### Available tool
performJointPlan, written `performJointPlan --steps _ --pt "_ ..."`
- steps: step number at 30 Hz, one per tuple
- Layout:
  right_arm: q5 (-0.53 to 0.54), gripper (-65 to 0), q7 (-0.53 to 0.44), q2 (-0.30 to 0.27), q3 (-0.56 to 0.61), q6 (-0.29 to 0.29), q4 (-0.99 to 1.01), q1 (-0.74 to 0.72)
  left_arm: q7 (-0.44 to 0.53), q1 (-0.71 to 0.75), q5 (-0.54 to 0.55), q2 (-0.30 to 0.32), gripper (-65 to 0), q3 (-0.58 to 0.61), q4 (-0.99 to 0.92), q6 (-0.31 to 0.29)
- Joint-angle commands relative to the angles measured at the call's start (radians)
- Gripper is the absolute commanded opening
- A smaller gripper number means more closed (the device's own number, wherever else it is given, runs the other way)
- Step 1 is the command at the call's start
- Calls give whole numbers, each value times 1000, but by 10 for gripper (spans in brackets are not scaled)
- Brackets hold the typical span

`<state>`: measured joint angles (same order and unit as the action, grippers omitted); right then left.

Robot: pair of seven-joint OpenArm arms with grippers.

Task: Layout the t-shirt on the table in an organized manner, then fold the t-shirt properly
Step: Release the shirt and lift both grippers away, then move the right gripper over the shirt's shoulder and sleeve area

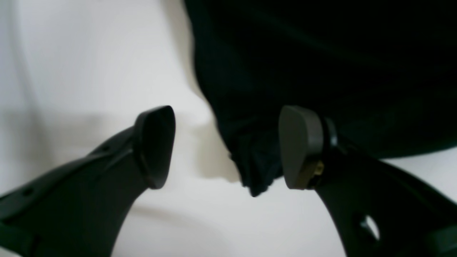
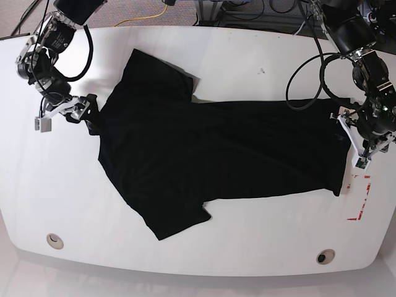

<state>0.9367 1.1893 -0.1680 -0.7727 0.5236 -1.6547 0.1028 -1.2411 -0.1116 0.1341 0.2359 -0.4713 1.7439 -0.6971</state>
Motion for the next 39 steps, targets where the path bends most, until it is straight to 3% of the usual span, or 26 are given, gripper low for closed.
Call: performJointPlan --steps 1,19,39 --pt "45 -32 -15 -15 -4 3 -20 24 8 -17 5 13 -221 -4 54 -1" --pt "61 -32 -19 -8 -1 13 -14 142 8 28 3 15 -222 -106 124 -1" --pt "60 -30 -21 75 104 13 -14 180 21 48 3 27 -222 -105 123 -1"
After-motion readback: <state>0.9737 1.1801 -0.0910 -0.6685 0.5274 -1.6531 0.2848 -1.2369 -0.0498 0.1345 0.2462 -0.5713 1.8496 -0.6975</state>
